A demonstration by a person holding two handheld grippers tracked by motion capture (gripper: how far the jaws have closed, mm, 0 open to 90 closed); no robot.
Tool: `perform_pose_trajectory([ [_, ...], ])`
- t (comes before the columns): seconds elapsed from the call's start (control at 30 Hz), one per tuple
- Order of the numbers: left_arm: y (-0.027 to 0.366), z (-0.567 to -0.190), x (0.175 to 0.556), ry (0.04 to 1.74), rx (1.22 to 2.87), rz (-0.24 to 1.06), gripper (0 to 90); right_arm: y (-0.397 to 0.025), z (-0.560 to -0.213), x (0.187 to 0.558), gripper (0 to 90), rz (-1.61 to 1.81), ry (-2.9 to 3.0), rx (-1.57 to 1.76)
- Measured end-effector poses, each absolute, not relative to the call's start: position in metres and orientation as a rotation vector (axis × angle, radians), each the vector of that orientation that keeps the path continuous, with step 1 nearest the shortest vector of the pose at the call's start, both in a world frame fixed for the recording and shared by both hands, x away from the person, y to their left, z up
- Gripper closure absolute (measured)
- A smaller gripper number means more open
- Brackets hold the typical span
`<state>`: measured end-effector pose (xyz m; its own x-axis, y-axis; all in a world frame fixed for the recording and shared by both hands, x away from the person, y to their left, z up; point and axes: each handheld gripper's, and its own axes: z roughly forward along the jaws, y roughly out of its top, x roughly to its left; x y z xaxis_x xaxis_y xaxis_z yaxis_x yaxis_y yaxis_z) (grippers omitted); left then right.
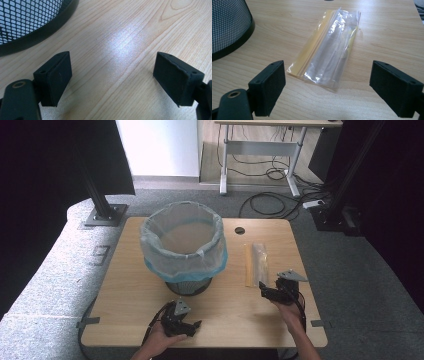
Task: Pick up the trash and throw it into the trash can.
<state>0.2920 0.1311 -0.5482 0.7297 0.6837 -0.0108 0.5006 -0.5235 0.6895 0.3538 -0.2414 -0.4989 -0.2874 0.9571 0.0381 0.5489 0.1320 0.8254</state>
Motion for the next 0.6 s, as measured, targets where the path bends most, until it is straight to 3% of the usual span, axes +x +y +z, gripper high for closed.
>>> perform_pose_trajectory([
  [0.6,0.131,-0.548,0.292,0.890,2.239,0.342,15.2,-0.232,-0.501,0.383,12.5,1.003,1.919,1.497],
])
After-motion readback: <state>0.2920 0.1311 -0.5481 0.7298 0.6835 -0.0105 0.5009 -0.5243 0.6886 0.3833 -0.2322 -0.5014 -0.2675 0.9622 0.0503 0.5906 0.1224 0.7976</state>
